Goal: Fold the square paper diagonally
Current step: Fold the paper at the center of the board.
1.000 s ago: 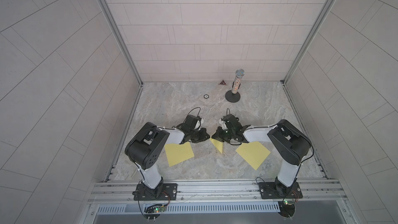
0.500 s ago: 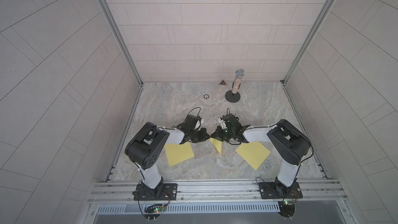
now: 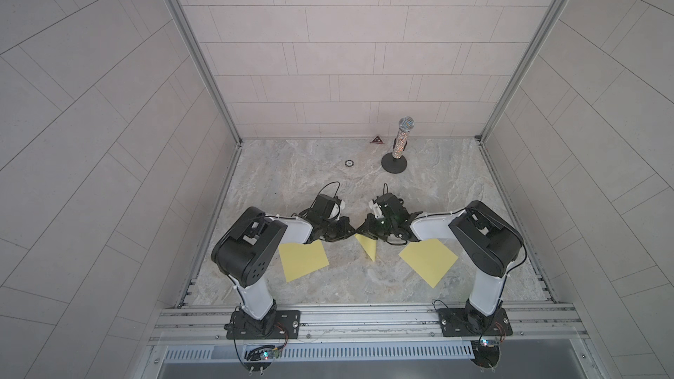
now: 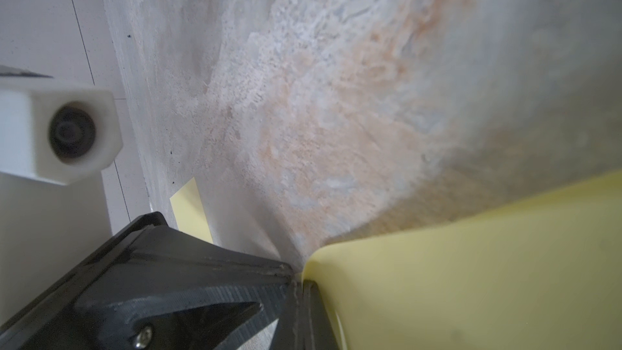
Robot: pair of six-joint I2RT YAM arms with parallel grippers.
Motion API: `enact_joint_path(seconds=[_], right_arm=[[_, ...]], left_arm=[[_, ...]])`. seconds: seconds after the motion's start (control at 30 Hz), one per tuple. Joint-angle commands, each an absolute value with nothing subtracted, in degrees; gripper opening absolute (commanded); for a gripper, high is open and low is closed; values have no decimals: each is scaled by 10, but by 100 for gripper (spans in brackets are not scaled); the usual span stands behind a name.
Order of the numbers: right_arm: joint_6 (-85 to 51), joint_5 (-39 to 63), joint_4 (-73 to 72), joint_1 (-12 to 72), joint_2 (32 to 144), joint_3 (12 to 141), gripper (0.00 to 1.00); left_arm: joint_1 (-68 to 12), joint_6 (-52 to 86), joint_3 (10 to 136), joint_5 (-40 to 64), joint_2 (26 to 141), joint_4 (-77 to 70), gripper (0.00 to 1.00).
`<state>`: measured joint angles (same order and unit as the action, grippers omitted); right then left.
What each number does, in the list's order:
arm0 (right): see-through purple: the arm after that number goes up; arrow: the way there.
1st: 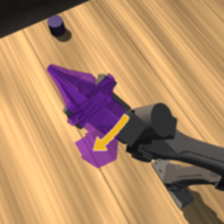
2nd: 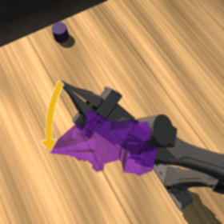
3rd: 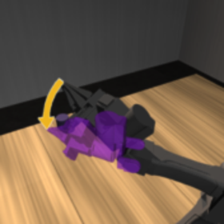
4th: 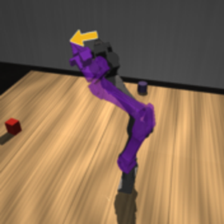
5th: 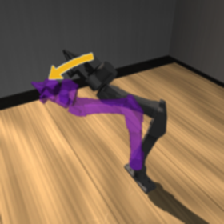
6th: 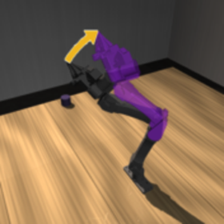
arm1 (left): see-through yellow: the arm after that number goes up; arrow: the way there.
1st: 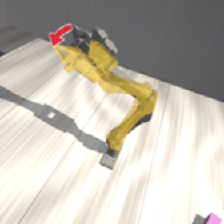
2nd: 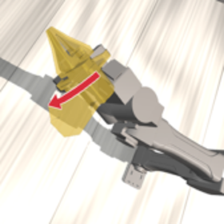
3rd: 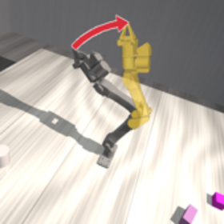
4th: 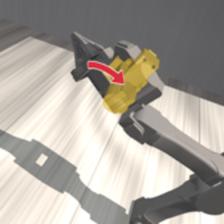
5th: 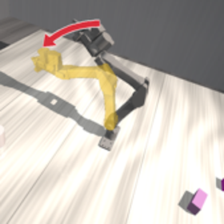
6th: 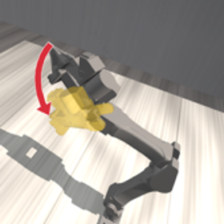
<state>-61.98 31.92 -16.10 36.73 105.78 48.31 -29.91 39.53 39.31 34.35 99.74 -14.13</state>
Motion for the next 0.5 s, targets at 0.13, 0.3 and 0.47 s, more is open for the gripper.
enact_joint_path(seconds=[0.13,0.3,0.47], right_arm=[[-617,318,-155,372,1072,491,0],[-609,314,-141,372,1077,491,1],[-594,299,-115,374,1077,490,17]], left_arm=[[-303,383,386,310,1005,-77,0],[-303,383,383,308,1001,-77,0],[-302,390,386,306,994,-77,0]])
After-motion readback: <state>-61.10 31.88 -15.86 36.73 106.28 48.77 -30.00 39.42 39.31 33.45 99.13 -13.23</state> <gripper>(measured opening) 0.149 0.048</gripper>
